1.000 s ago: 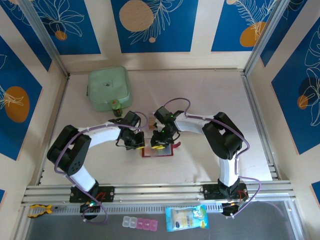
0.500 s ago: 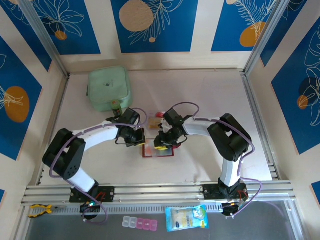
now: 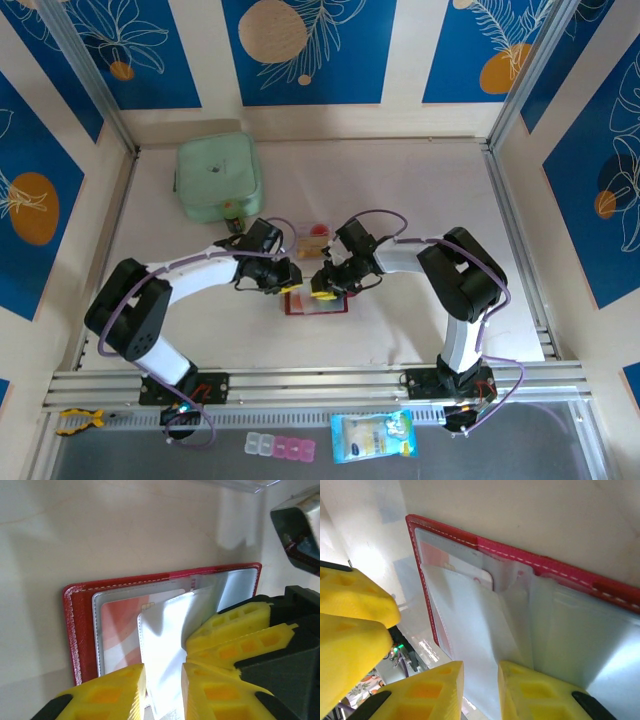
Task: Take the credit cards out of the card holder
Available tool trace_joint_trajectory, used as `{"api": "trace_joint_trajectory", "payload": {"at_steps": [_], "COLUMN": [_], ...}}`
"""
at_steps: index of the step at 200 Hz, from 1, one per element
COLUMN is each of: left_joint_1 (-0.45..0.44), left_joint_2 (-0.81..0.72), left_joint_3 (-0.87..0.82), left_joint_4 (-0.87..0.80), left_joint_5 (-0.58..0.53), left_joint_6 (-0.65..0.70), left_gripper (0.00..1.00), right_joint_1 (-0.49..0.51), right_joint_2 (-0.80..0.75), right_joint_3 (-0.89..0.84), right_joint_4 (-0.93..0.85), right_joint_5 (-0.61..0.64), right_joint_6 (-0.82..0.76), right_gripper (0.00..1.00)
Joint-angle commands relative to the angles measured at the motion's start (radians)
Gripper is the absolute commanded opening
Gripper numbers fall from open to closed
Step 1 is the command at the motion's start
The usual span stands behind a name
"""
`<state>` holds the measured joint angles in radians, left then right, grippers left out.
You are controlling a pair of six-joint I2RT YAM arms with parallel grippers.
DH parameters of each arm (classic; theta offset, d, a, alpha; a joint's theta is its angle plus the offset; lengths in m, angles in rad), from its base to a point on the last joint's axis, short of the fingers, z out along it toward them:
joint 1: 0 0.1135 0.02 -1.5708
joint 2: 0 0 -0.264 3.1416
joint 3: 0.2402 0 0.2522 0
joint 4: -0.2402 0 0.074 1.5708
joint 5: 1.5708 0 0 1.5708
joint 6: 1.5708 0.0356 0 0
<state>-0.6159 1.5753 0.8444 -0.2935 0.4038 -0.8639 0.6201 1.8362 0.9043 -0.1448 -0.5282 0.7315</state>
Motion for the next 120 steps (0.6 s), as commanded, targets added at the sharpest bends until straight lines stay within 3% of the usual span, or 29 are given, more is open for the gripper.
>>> {"api": "trace_joint_trajectory", "payload": {"at_steps": [1, 83, 120], "left_joint_1": [-0.014, -0.032, -0.032], "left_joint_2": [0.028, 0.084, 0.080], "left_joint_3": [-0.022, -0.033, -0.037], "left_joint_4": [0.035, 0.079, 0.090], "left_joint_5": [0.031, 0.066, 0.069], "left_joint_6": [-0.029, -0.049, -0.058], "left_gripper": [0.27, 0.27, 0.18], "right_joint_1": [-0.010, -0.010, -0.008], "right_joint_2": [0.006, 0.003, -0.001], "right_joint_3": [-0.031, -0.039, -0.039], "right_joint_4": [-0.016, -0.009, -0.010], "right_joint_5": [0.029, 0.028, 0.026], "right_joint_6": [0.012, 0.016, 0.016], "right_gripper": [0.25, 0.25, 0.25]}}
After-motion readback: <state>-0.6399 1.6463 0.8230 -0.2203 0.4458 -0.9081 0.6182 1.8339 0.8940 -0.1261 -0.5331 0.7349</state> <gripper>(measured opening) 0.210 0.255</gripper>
